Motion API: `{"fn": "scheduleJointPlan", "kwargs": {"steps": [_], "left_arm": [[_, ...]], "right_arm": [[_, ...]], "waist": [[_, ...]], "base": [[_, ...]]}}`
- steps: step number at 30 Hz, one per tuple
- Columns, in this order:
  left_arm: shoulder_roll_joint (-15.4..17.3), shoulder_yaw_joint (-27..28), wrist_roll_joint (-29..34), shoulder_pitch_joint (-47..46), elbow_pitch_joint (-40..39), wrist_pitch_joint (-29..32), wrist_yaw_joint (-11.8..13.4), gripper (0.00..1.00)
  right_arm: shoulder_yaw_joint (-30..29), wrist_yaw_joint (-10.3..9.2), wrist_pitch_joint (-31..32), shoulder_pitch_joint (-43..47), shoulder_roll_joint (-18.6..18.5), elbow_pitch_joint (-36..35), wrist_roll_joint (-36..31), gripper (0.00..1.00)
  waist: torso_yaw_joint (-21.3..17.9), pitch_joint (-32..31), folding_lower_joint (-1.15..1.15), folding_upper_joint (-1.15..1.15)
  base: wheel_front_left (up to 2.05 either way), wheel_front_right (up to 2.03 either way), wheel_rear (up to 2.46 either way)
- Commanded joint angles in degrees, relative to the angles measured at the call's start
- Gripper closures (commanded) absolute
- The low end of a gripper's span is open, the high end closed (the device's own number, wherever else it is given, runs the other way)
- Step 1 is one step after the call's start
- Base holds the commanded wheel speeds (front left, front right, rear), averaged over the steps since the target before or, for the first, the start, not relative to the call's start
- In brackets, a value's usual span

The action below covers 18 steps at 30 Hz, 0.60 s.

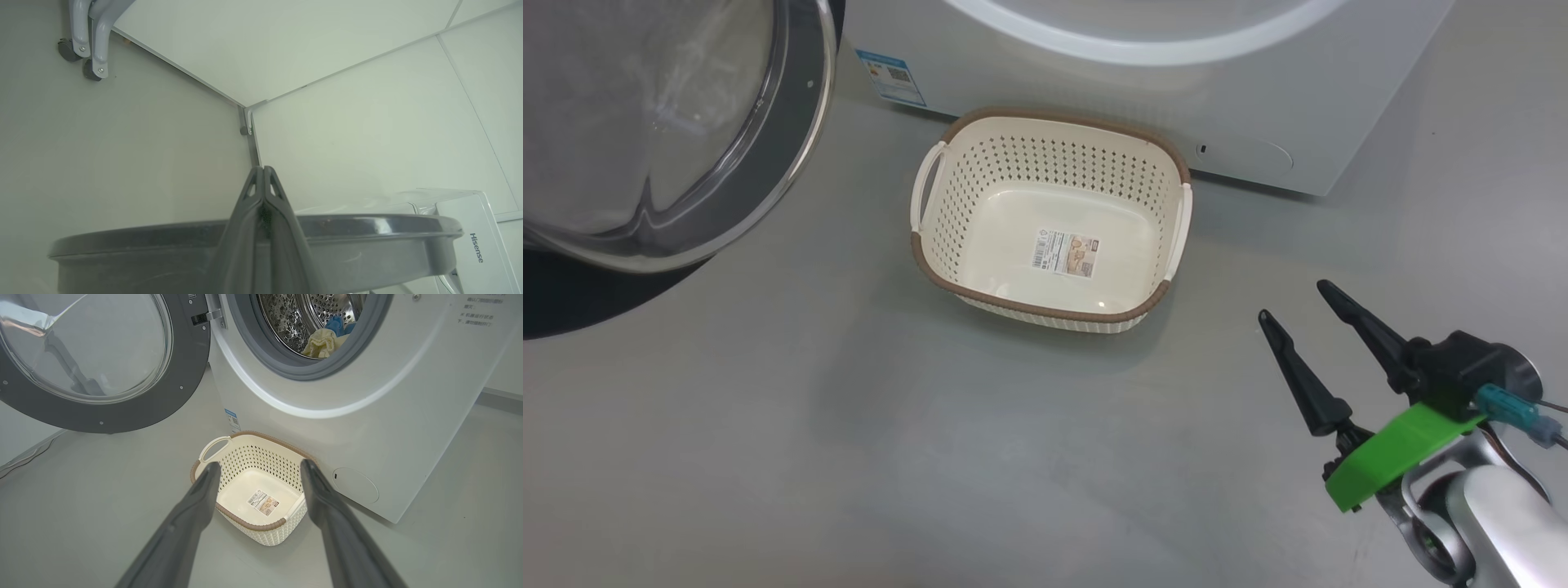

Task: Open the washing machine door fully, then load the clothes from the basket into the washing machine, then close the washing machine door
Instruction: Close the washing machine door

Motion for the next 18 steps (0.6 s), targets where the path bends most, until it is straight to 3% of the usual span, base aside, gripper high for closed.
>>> {"fn": "scheduleJointPlan", "kwargs": {"steps": [1,18], "left_arm": [[3.8,0.9,-0.6,0.4,-2.2,0.8,-0.4,1.0],[3.7,0.3,-2.5,4.1,-4.9,5.6,-0.4,1.0]], "right_arm": [[0.4,-0.16,0.0,-1.3,-0.9,-1.8,-0.6,0.0],[-2.7,-0.16,-2.0,0.0,0.6,-0.7,-1.3,0.0]], "waist": [[0.0,0.0,0.0,0.0],[-2.1,-2.0,0.0,0.0]], "base": [[0.0,0.0,0.0],[0.0,0.0,0.0]]}}
